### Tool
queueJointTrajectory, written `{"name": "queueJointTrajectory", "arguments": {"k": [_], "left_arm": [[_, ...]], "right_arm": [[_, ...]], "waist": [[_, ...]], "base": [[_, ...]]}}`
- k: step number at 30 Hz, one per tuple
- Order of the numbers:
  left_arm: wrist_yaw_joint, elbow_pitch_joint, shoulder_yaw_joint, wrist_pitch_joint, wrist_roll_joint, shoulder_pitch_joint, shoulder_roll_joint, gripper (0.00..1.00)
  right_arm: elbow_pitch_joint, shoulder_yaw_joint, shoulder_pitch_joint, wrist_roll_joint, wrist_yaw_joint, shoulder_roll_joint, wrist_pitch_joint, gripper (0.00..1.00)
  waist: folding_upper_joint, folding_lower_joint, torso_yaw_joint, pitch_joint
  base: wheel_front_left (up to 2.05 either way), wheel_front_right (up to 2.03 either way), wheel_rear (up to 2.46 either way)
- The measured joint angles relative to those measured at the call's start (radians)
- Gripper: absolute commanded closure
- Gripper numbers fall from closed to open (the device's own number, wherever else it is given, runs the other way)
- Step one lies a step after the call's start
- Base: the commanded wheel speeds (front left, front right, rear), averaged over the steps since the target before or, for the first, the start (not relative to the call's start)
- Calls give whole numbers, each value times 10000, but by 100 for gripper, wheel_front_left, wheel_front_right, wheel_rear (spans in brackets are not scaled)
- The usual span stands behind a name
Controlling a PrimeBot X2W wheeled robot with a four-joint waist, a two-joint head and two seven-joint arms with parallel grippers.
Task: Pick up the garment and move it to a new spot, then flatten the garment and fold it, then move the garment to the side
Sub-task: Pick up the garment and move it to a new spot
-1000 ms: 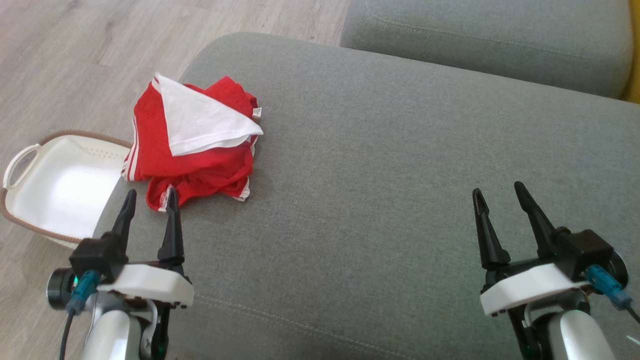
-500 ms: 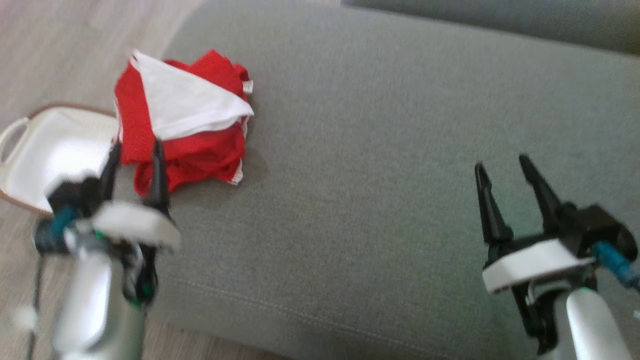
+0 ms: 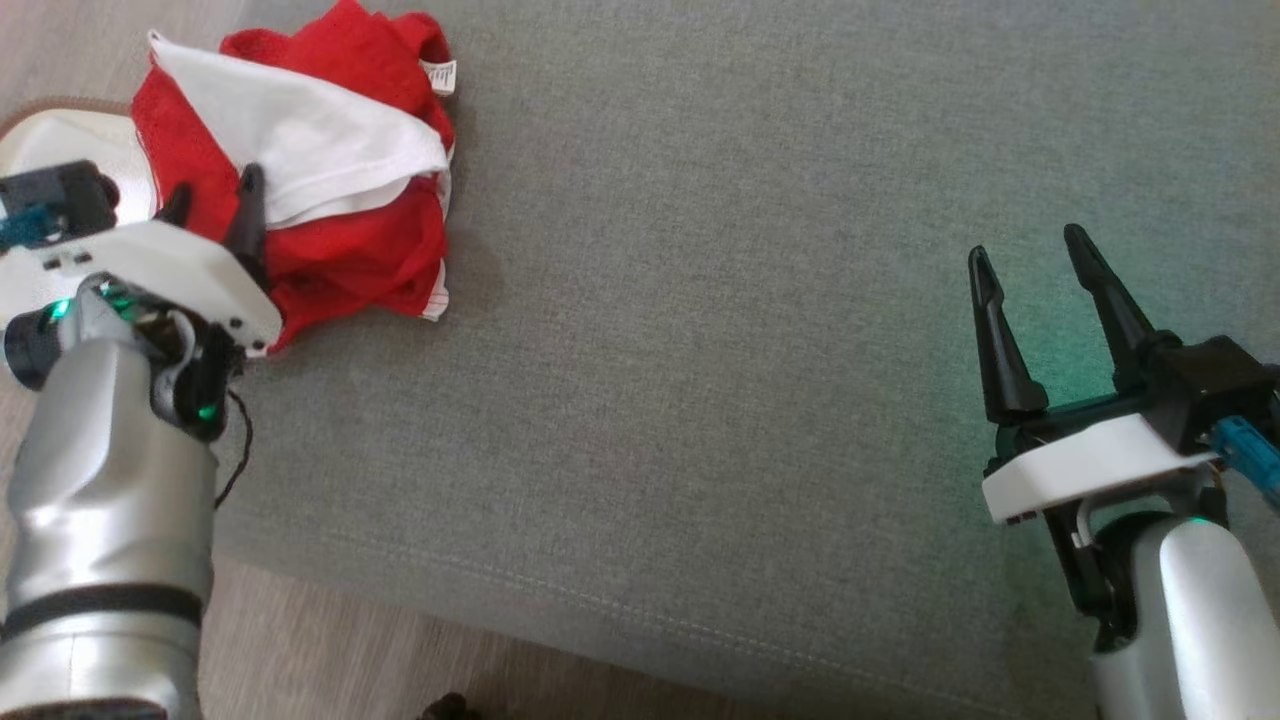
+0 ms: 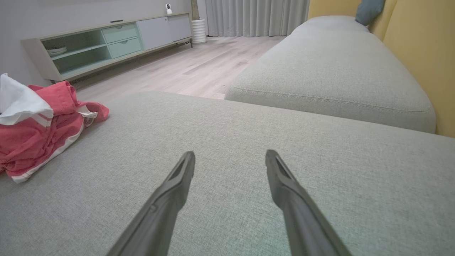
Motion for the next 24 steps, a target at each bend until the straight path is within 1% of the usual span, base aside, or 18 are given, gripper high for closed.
{"name": "queueJointTrajectory", "arguments": {"k": [1,2,3,4,7,12,14,17,19,24], "left_arm": [[-8,196,-15,67,-125,-142,2,0],[-38,370,-69,111,-155,-265,17,3],[-44,516,-117,188,-230,-362,31,58],[-46,652,-196,234,-324,-459,35,100],[-48,846,-491,157,-460,-653,96,100],[-111,846,-826,-769,-449,-703,385,100],[-104,752,-963,-1229,-247,-717,558,100],[190,341,-1016,-1996,82,-770,732,100],[245,163,-1024,-2138,161,-804,790,100],[729,-1409,-1135,-2568,621,-781,1037,100]], "right_arm": [[-8,2,-1,0,0,0,12,0],[-10,0,-1,0,0,0,15,0],[-12,2,-1,0,0,0,58,0],[-13,2,-4,2,0,0,86,0],[-42,0,-7,19,0,0,90,0],[-40,-134,-10,88,0,4,94,0],[-36,-211,-8,119,0,6,88,0],[-25,-255,8,121,0,19,73,0],[-12,-263,20,146,0,27,50,0],[73,-305,107,305,0,71,-150,0]], "waist": [[0,-1,6,35],[0,-1,12,60],[0,-1,20,72],[0,-2,29,81],[0,-2,54,90],[0,-3,121,-87],[0,-3,149,-214],[0,-3,182,-459],[0,-3,189,-556],[0,-4,171,-1144]], "base": [[0,0,0],[0,0,0],[0,0,0],[0,0,0],[0,0,0],[0,0,0],[0,0,0],[0,0,0],[0,0,0],[0,0,0]]}}
